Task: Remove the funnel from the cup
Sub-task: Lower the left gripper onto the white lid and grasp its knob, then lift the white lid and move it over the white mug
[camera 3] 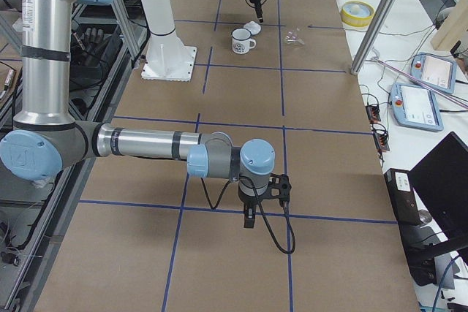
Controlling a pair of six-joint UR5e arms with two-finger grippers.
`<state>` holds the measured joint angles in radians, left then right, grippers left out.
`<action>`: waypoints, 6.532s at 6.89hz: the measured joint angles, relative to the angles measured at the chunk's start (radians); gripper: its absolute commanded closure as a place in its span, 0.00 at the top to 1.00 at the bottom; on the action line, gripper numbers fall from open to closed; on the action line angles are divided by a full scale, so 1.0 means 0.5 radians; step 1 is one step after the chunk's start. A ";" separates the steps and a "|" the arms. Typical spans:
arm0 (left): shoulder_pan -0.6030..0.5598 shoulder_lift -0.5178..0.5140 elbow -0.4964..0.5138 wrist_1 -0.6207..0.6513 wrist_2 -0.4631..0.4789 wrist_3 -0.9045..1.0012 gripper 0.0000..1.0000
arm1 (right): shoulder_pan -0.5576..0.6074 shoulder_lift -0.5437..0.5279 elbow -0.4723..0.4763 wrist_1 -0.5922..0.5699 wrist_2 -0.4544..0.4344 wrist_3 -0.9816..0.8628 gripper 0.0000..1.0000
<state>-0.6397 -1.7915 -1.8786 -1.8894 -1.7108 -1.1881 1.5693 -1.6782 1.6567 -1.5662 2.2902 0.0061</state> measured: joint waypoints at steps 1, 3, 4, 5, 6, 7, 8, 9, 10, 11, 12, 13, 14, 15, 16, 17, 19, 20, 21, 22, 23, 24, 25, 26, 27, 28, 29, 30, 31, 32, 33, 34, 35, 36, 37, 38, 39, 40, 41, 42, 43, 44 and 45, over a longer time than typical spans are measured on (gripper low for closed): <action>0.010 0.010 0.014 0.001 -0.001 0.003 0.95 | 0.000 0.000 0.000 0.000 0.000 0.000 1.00; 0.029 0.013 0.045 0.004 -0.008 0.005 0.86 | 0.000 0.000 0.000 0.000 0.000 0.000 1.00; 0.049 0.013 0.066 0.005 -0.018 0.006 0.82 | 0.000 0.000 0.000 0.000 0.000 0.000 1.00; 0.072 0.012 0.082 0.005 -0.028 0.005 0.76 | 0.000 0.000 0.000 0.000 0.000 0.000 1.00; 0.083 0.012 0.087 0.006 -0.045 0.005 0.73 | 0.000 0.000 0.000 0.000 0.000 0.000 1.00; 0.087 0.013 0.087 0.007 -0.072 0.007 0.72 | 0.000 0.000 0.000 0.000 0.000 0.000 1.00; 0.088 0.014 0.086 0.008 -0.093 0.007 0.71 | 0.000 0.000 0.000 0.000 0.000 0.000 1.00; 0.089 0.028 0.080 0.007 -0.102 0.008 0.70 | 0.000 0.000 0.000 0.000 0.000 0.000 1.00; 0.089 0.051 0.071 0.006 -0.106 0.008 0.68 | 0.000 0.000 0.000 0.000 0.000 0.000 1.00; 0.089 0.063 0.066 0.006 -0.108 0.008 0.68 | 0.000 0.000 0.000 0.000 0.000 0.000 1.00; 0.089 0.067 0.062 0.006 -0.109 0.008 0.67 | 0.000 0.000 0.000 0.000 0.000 0.000 1.00; 0.089 0.067 0.059 0.007 -0.116 0.008 0.66 | 0.000 0.000 0.000 0.000 0.000 0.000 1.00; 0.089 0.067 0.056 0.006 -0.140 0.008 0.66 | 0.000 0.000 0.000 0.000 0.000 0.000 1.00; 0.089 0.067 0.049 0.005 -0.161 0.008 0.66 | 0.000 0.000 0.000 0.000 0.000 0.000 1.00; 0.089 0.068 0.037 0.006 -0.170 0.009 0.65 | 0.000 0.000 0.000 0.000 0.000 0.000 1.00; 0.089 0.069 0.027 0.007 -0.173 0.009 0.62 | 0.000 0.000 0.000 0.000 0.000 0.000 1.00; 0.087 0.070 0.028 0.008 -0.174 0.008 0.60 | 0.000 0.000 0.000 0.000 0.000 0.000 1.00; 0.086 0.070 0.034 0.008 -0.174 0.008 0.59 | 0.000 0.000 0.000 0.000 0.000 0.000 1.00; 0.086 0.071 0.037 0.008 -0.174 0.008 0.57 | 0.000 0.000 0.000 0.000 0.000 0.000 1.00; 0.086 0.072 0.034 0.008 -0.174 0.008 0.47 | 0.000 0.000 0.000 0.000 0.000 0.000 1.00; 0.085 0.073 0.030 0.008 -0.174 0.008 0.26 | 0.000 0.000 0.000 0.000 0.000 0.000 1.00; 0.084 0.074 0.029 0.008 -0.174 0.008 0.08 | 0.000 0.000 0.000 0.000 0.000 0.000 1.00; 0.082 0.075 0.031 0.006 -0.174 0.010 0.00 | 0.000 0.000 0.000 0.000 0.000 0.000 1.00; 0.082 0.075 0.033 0.006 -0.174 0.010 0.00 | 0.000 0.000 0.000 0.000 0.000 0.000 1.00; 0.076 0.078 0.024 0.008 -0.174 0.011 0.00 | 0.000 0.000 0.000 0.000 0.000 0.000 1.00; 0.064 0.094 -0.027 0.022 -0.174 0.018 0.00 | 0.000 0.000 0.000 0.000 0.000 0.000 1.00; 0.048 0.126 -0.106 0.074 -0.174 0.043 0.00 | 0.000 0.000 0.000 0.000 0.000 0.000 1.00; 0.019 0.144 -0.211 0.169 -0.175 0.069 0.00 | 0.000 0.000 0.000 0.000 0.000 0.000 1.00; -0.012 0.143 -0.348 0.322 -0.194 0.081 0.00 | 0.000 0.000 0.000 0.000 0.000 0.000 1.00; -0.032 0.125 -0.488 0.494 -0.258 0.084 0.00 | 0.000 0.000 0.000 0.000 0.000 0.000 1.00; -0.049 0.076 -0.615 0.675 -0.334 0.077 0.00 | 0.000 0.000 0.000 0.000 0.000 0.000 1.00; -0.053 -0.039 -0.697 0.895 -0.369 0.027 0.00 | 0.000 0.000 0.000 0.000 0.000 0.000 1.00; -0.043 -0.200 -0.722 1.118 -0.381 -0.055 0.00 | 0.000 0.000 0.000 0.000 0.000 0.000 1.00; -0.013 -0.347 -0.721 1.288 -0.387 -0.155 0.00 | 0.000 0.000 0.000 0.000 0.000 0.000 1.00; 0.056 -0.443 -0.703 1.366 -0.386 -0.280 0.00 | 0.000 0.000 0.000 0.000 0.000 0.000 1.00; 0.135 -0.527 -0.651 1.394 -0.379 -0.399 0.00 | 0.000 0.000 0.000 0.000 0.000 0.000 1.00; 0.182 -0.597 -0.575 1.390 -0.375 -0.463 0.00 | 0.000 0.000 0.000 0.000 0.000 0.000 1.00; 0.212 -0.641 -0.506 1.369 -0.374 -0.489 0.00 | 0.000 0.000 0.000 0.000 0.000 0.000 1.00; 0.225 -0.670 -0.464 1.354 -0.374 -0.497 0.00 | 0.000 0.000 0.000 0.000 0.000 0.000 1.00; 0.230 -0.697 -0.418 1.334 -0.373 -0.497 0.00 | 0.000 0.000 0.000 0.000 0.000 0.000 1.00; 0.232 -0.716 -0.359 1.288 -0.371 -0.495 0.00 | 0.000 0.000 0.000 0.000 0.000 0.000 1.00; 0.233 -0.724 -0.305 1.229 -0.371 -0.493 0.00 | 0.000 0.000 0.000 0.000 0.000 0.000 1.00; 0.233 -0.726 -0.270 1.190 -0.371 -0.492 0.00 | 0.000 0.000 0.000 0.000 0.000 0.000 1.00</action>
<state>-0.5232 -2.1546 -2.0134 -1.2942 -1.8961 -1.4340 1.5693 -1.6782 1.6567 -1.5662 2.2902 0.0061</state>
